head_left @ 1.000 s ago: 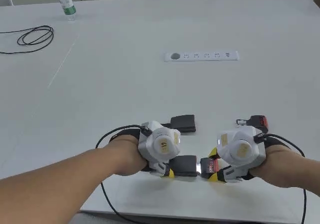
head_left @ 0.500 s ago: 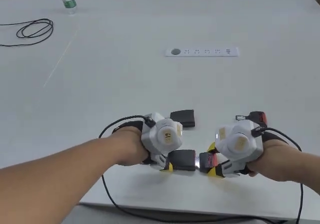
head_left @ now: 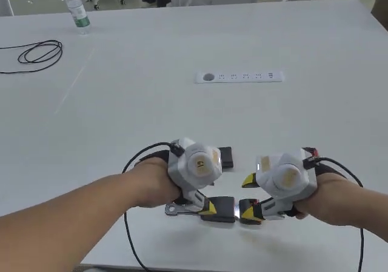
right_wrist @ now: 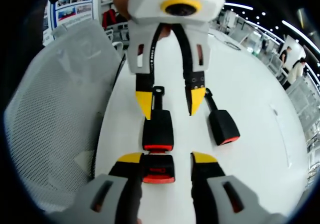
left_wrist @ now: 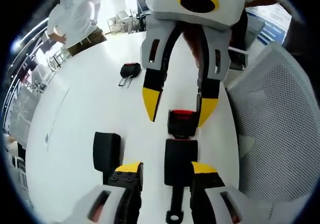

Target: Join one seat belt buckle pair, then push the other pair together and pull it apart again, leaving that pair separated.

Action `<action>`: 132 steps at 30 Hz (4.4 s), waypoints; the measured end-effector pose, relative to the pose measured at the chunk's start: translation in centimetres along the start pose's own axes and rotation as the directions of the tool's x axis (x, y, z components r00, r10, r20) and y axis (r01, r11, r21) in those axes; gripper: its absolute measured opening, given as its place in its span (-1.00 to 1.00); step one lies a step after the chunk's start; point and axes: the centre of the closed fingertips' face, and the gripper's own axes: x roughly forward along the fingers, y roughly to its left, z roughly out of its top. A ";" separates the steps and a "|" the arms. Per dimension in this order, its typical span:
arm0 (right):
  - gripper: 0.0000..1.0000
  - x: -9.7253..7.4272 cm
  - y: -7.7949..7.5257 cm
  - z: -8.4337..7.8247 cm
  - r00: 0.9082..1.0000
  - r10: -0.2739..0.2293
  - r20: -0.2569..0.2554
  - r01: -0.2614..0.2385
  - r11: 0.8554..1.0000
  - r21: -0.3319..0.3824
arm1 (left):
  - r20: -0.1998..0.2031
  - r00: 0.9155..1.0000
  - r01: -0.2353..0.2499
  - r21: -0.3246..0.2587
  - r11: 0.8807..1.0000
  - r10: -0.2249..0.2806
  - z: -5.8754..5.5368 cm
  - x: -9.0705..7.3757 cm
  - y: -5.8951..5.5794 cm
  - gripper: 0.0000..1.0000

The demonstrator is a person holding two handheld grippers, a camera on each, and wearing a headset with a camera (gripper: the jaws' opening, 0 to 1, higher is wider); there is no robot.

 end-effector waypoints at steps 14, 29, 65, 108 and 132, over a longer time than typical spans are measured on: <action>-0.30 -3.9 -7.4 -6.2 0.993 -0.089 -0.071 0.093 0.995 0.047 | -0.035 0.995 -0.088 0.003 0.996 0.088 -0.7 0.3 6.8 -0.16; -0.25 -6.8 -12.5 -14.7 0.977 -0.125 -0.174 0.151 0.978 0.144 | -0.069 0.994 -0.084 -0.049 0.995 0.081 -2.9 2.2 10.7 -0.10; -0.32 -3.4 -12.6 -14.5 0.968 0.018 -0.249 0.015 0.991 0.130 | -0.036 0.999 0.029 -0.039 0.999 -0.031 -3.1 5.4 10.9 -0.36; -0.35 3.3 -12.4 -5.3 0.992 -0.015 -0.129 0.013 1.000 -0.012 | -0.109 0.993 0.058 0.028 0.998 -0.055 -3.0 4.9 10.6 -0.38; -0.39 4.6 -11.4 -3.5 0.993 0.025 -0.118 -0.019 0.999 0.051 | -0.091 0.993 0.080 0.056 0.995 -0.075 -3.0 4.9 10.1 -0.40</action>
